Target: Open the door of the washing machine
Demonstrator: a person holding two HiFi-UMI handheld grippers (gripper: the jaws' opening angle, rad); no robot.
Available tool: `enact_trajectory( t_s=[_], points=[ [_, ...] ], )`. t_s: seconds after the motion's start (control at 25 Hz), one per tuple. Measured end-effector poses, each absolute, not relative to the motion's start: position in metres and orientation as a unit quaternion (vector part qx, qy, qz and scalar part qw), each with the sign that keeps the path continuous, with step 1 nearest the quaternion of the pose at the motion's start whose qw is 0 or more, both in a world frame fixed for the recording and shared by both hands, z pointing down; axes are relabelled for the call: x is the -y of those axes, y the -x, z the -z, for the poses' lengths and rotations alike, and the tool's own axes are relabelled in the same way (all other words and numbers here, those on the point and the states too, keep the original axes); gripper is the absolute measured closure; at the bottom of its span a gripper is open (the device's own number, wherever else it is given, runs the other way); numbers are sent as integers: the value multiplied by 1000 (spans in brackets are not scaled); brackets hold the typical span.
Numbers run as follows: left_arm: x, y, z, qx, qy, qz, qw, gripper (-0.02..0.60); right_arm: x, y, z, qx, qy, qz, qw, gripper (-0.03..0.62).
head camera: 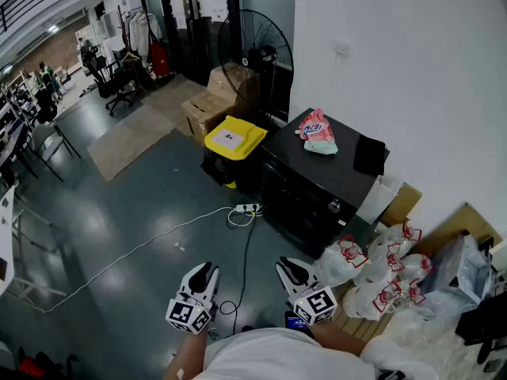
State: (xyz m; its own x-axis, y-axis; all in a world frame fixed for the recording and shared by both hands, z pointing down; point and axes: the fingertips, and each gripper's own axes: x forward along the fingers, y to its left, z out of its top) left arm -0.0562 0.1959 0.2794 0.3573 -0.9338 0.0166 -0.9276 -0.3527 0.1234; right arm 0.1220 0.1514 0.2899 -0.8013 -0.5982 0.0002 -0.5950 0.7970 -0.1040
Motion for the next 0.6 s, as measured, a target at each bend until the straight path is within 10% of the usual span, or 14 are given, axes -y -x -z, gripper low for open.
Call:
enact_trajectory(
  t_s=[0.6],
  points=[
    [-207,13,-276,552,-832,-16,42,485,-166,-149,-286,-947,319,46,7,517]
  ],
)
